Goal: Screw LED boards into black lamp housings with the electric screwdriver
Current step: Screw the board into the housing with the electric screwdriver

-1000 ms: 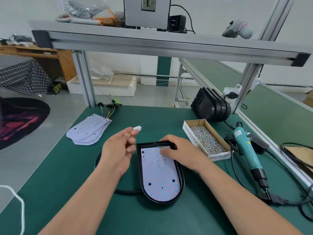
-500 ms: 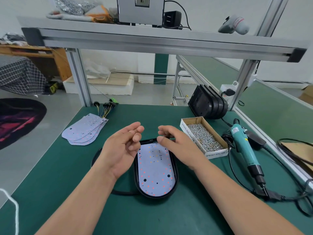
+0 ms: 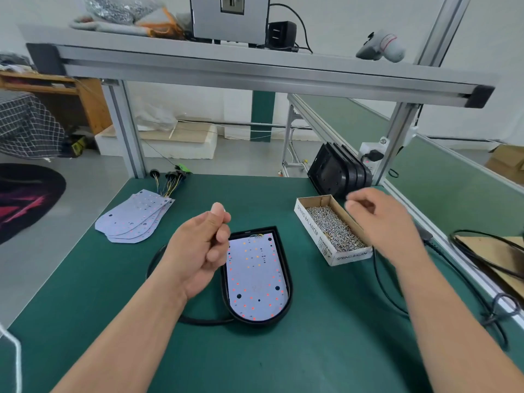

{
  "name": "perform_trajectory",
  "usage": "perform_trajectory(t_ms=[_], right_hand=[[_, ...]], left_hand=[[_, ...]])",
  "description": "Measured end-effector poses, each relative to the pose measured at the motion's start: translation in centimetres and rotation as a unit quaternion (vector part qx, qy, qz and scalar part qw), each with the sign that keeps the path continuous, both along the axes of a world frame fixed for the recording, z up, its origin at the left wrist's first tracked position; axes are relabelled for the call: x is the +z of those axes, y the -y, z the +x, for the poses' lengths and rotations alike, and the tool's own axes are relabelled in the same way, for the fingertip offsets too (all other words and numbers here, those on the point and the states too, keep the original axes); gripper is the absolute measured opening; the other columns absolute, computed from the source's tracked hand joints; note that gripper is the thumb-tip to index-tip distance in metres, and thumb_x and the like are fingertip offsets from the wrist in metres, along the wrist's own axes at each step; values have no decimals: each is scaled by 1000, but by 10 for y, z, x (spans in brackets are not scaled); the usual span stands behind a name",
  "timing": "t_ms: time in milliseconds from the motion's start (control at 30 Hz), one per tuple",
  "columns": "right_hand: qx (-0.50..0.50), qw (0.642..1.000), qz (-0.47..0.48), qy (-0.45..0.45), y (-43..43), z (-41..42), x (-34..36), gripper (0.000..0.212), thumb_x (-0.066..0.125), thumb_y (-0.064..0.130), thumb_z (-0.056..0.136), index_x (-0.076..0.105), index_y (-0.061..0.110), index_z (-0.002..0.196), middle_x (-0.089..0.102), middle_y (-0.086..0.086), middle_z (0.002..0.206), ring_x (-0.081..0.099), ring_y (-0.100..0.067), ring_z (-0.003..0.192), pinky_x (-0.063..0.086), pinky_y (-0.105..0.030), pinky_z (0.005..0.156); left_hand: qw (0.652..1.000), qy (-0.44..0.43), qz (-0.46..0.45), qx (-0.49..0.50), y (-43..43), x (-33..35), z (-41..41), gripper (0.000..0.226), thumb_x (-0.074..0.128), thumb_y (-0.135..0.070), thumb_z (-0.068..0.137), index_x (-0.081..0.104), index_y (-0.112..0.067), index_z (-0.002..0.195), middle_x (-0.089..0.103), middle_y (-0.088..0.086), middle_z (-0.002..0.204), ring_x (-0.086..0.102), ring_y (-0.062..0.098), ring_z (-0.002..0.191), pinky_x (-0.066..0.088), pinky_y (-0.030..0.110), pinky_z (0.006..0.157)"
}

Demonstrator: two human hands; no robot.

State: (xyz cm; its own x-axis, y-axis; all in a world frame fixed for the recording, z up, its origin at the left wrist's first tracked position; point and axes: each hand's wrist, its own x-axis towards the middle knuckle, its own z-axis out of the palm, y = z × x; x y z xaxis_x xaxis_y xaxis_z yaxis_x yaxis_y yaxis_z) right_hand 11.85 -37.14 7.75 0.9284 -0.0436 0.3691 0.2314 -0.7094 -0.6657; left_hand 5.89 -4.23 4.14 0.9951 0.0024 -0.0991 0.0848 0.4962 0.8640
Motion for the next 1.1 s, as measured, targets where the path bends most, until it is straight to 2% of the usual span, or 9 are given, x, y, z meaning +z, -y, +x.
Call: perform_trajectory(t_ms=[167,300,400,500,600,700,800,933,1100], right_hand=[[-142,974,-163,-70,63,0,-27,46,68,38,94,59,18,135,51,-14,132,51,-35,121,44,-46,88],[-139,949,-220,-179,84,-2,-34,61,65,54,96,49,14,140,54,-15,127,59,-39,107,49,-46,85],[-121,948,-211,-204,88,-1,-35,53,65,54,97,52,15,129,66,-9,104,62,-33,91,50,-43,79],[-109,969,-119,-186,90,1,-37,33,71,39,96,62,14,116,69,-7,91,67,-29,80,49,-39,70],[-102,977,116,-144,88,-2,-33,18,68,21,98,66,8,111,74,-11,81,71,-23,61,56,-38,61],[-60,912,390,-110,69,-6,-21,16,67,15,98,66,5,110,74,-9,74,68,-18,56,60,-31,51],[9,844,526,-100,34,-10,-12,13,66,16,98,62,6,106,72,-8,75,66,-17,59,58,-26,50],[52,774,618,-129,-12,-11,-11,16,66,14,96,54,8,104,64,-9,77,59,-17,60,53,-25,47],[36,726,669,-154,-51,-15,-13,13,69,13,92,57,9,90,61,-8,74,51,-17,55,46,-24,44]], left_hand=[[998,-2,53,-41,7,0,-2,36,70,-44,92,64,-8,96,55,0,67,33,7,40,27,17,38],[995,-5,71,-71,7,-2,-3,27,62,-23,105,68,3,111,70,10,85,41,7,48,28,16,41],[992,-5,94,-89,7,-4,-4,20,53,-6,109,65,4,120,76,17,98,42,7,50,30,16,43],[989,4,103,-106,7,-5,-4,18,48,-3,110,60,3,123,78,18,97,41,7,47,30,17,43],[987,11,113,-118,6,-6,-3,12,48,-4,110,55,-1,119,78,19,99,37,8,45,29,18,44],[984,22,124,-128,8,-7,-4,6,53,-5,109,58,-5,112,77,19,101,36,8,46,29,18,44],[982,36,134,-125,11,-8,-4,6,62,-5,105,67,-8,105,74,14,97,37,8,49,28,19,46],[982,41,140,-120,11,-9,-4,6,67,-4,101,69,-4,107,74,16,97,37,8,47,30,17,45],[975,51,176,-128,11,-8,-5,21,76,-13,89,72,-4,107,78,20,105,36,10,47,31,17,46]])
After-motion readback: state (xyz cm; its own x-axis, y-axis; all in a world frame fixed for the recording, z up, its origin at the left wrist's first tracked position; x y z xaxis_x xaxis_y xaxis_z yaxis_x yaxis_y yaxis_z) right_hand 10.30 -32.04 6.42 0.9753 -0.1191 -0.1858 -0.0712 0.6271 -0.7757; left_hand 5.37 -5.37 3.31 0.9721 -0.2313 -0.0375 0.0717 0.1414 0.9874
